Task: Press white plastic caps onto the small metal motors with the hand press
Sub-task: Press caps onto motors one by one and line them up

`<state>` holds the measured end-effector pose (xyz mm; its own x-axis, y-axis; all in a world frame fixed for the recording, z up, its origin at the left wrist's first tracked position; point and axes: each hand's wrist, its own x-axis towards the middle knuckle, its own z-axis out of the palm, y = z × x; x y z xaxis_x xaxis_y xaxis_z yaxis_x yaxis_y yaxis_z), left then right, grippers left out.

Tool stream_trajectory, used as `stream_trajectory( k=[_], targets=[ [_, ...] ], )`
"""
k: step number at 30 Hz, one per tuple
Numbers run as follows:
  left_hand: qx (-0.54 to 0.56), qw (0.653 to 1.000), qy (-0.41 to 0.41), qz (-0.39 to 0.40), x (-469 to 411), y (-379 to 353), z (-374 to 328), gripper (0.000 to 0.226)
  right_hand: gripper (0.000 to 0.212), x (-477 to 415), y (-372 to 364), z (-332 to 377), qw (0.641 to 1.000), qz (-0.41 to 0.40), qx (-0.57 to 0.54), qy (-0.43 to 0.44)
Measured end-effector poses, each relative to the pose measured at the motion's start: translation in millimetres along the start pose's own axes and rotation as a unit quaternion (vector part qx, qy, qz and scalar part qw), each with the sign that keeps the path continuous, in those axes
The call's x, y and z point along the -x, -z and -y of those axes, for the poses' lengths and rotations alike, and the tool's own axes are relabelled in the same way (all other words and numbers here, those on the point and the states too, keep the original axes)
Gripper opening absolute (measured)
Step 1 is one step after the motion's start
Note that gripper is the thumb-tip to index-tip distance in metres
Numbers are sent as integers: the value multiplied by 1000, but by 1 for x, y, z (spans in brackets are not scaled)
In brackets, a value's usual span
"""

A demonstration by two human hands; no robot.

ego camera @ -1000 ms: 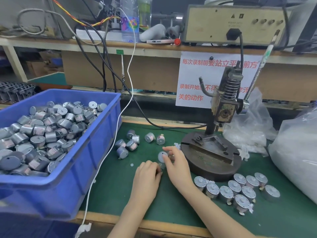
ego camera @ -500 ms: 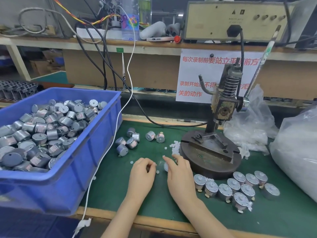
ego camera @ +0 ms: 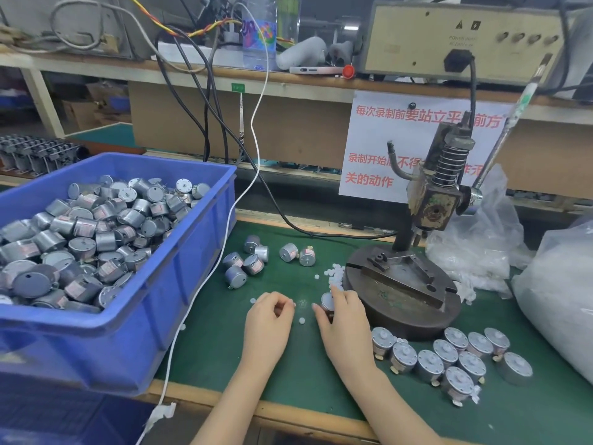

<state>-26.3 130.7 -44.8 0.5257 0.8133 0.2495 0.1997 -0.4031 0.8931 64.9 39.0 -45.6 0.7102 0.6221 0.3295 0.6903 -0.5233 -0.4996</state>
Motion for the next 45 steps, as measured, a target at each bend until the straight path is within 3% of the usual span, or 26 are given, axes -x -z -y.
stream_trajectory(
  k=[4,10,24,33,45],
  targets=[
    [6,1000,1,0,0,0,1,16,50,0,4,-1,988,28,-136,64],
    [-1,1000,-7,2,-1,-1,1,15,47,-1,-2,5,979,143,-94,115],
    [3,1000,-2,-1,0,0,-1,16,45,-3,-1,5,981,145,-89,94],
    [0,1000,-6,1,0,1,-1,15,50,0,-3,7,979,136,1,149],
    [-1,1000,4,-4,1,2,-2,14,52,-7,0,10,961,187,88,183]
  ],
)
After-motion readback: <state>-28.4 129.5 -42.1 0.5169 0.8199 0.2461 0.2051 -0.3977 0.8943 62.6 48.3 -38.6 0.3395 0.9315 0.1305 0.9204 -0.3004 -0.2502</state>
